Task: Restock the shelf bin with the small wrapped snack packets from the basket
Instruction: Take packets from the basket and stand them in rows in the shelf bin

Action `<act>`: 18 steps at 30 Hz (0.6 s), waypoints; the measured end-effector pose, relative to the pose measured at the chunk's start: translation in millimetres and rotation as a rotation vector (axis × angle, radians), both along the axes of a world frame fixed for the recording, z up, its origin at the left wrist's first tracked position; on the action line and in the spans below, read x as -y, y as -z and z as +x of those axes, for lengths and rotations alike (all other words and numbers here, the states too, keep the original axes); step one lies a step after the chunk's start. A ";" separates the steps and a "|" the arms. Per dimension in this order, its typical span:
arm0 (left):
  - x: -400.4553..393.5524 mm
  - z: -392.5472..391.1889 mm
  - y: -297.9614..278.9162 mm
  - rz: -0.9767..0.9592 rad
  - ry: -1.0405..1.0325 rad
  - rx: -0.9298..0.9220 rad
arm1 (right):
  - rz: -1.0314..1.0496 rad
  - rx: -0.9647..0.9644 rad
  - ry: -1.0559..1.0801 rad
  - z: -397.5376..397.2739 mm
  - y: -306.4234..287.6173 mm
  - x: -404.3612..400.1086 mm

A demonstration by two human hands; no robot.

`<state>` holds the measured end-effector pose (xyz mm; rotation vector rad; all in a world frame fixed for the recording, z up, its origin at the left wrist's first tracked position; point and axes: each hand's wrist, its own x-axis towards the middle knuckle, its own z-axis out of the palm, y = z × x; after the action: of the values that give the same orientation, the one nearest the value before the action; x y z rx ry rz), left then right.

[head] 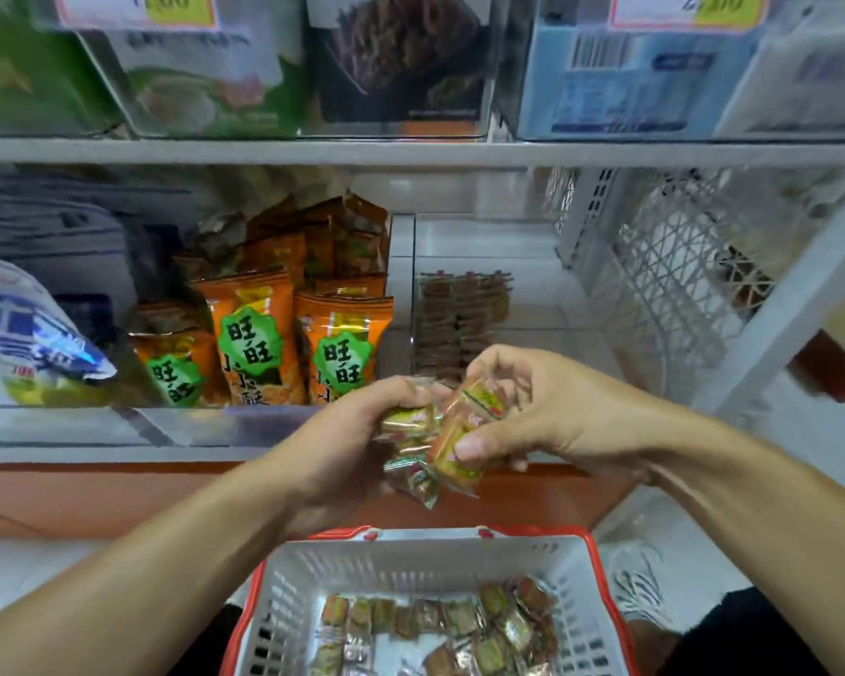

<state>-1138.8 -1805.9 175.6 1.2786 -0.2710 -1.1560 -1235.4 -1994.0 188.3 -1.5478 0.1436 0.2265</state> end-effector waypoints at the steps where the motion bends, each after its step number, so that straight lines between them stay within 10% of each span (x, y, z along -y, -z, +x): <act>1: 2.1 0.9 2.1 0.020 -0.016 0.027 | 0.008 0.004 0.018 -0.1 1.6 1.7; 14: 18.7 2.7 19.3 0.144 -0.151 0.141 | 0.044 0.053 0.351 23.0 2.0 35.6; 18: 39.4 1.8 19.1 0.134 -0.130 0.152 | -0.640 0.020 0.626 60.9 25.0 78.3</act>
<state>-1137.1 -1845.3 156.4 1.4832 -0.2214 -0.9816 -1174.5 -2072.3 163.3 -2.0445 0.7257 -0.3670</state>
